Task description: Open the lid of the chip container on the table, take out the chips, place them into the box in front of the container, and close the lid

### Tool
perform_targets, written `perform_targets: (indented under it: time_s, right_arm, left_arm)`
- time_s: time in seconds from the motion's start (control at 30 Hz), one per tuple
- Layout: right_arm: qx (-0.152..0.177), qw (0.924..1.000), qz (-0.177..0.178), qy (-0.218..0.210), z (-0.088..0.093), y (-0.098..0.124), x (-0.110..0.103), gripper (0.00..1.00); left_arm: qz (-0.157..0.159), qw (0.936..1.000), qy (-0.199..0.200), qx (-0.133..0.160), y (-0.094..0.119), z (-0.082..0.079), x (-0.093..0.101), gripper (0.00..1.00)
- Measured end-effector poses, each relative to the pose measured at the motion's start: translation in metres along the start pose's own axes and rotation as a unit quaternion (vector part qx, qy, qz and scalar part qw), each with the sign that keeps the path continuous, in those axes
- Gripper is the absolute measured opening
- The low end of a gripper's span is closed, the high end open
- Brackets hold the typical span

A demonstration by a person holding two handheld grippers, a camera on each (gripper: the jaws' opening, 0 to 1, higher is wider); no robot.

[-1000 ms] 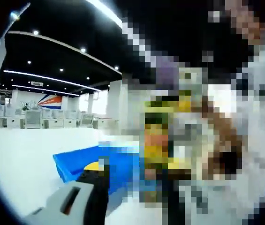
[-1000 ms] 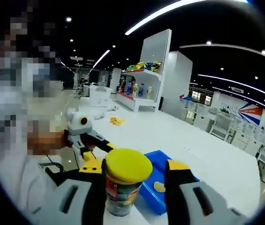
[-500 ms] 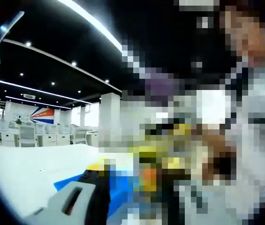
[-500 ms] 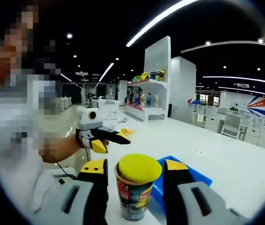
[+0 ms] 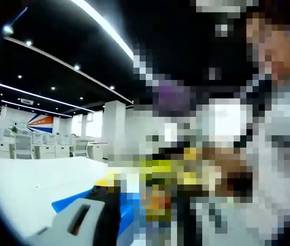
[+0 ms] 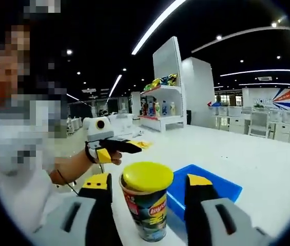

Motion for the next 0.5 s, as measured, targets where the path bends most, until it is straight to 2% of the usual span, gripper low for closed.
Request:
perform_targets:
  time_s: [0.13, 0.3, 0.5]
  right_arm:
    - [-0.003, 1.0, -0.009, 0.003, 0.004, -0.006, 0.001, 0.57]
    - [0.0, 0.9991, -0.032, -0.029, 0.007, -0.015, 0.004, 0.58]
    - [0.004, 0.9986, -0.043, -0.032, 0.01, -0.021, 0.007, 0.55]
  left_arm:
    - [0.0, 1.0, 0.003, -0.002, 0.002, 0.001, 0.0, 0.42]
    - [-0.001, 1.0, 0.004, -0.009, 0.002, 0.004, 0.0, 0.44]
    - [-0.006, 0.9998, -0.005, -0.018, 0.006, 0.008, 0.001, 0.43]
Point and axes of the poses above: the point that each gripper's makers call its tool centre point, and the gripper's own axes: y roughly backward along the fingers, x roughly to its right, z roughly out of its underside, the point moved 10 cm from there along y, roughly backward along the fingers, and after that the axes turned 5 degrees about z, right-handed, at the moved point
